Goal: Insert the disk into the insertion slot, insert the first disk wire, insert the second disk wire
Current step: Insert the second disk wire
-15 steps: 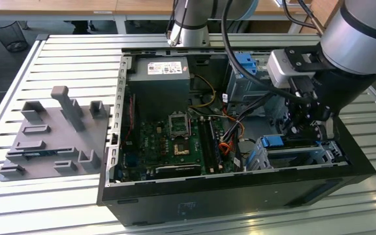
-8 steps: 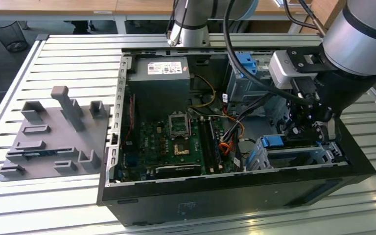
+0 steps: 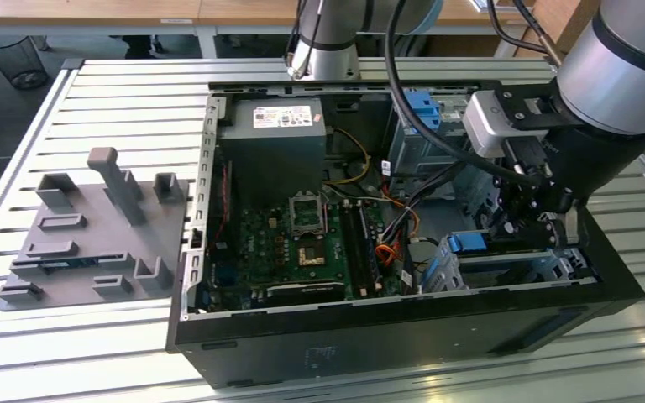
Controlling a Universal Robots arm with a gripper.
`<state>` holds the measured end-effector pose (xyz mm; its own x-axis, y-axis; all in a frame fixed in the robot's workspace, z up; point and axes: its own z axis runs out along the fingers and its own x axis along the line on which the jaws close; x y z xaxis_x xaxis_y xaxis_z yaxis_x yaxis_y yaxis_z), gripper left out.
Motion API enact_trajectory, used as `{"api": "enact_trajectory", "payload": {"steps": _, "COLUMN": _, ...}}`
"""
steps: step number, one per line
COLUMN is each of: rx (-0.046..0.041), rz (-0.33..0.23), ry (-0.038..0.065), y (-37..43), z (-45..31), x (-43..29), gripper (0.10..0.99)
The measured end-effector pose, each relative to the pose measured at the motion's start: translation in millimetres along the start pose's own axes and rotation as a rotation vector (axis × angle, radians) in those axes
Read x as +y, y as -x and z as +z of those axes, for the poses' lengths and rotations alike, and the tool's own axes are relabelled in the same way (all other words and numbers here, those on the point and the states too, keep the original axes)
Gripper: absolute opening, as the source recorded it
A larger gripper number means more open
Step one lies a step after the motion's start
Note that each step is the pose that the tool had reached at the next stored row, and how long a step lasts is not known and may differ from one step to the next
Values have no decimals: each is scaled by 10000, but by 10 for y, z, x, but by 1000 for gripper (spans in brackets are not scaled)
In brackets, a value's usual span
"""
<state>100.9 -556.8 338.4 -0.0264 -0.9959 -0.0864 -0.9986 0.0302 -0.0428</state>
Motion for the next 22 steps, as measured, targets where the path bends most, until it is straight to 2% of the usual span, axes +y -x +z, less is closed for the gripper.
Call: {"api": "enact_trajectory", "payload": {"steps": 22, "rx": -13, "rz": -12, "ry": 1, "y": -23, "z": 35, "x": -36, "gripper": 149}}
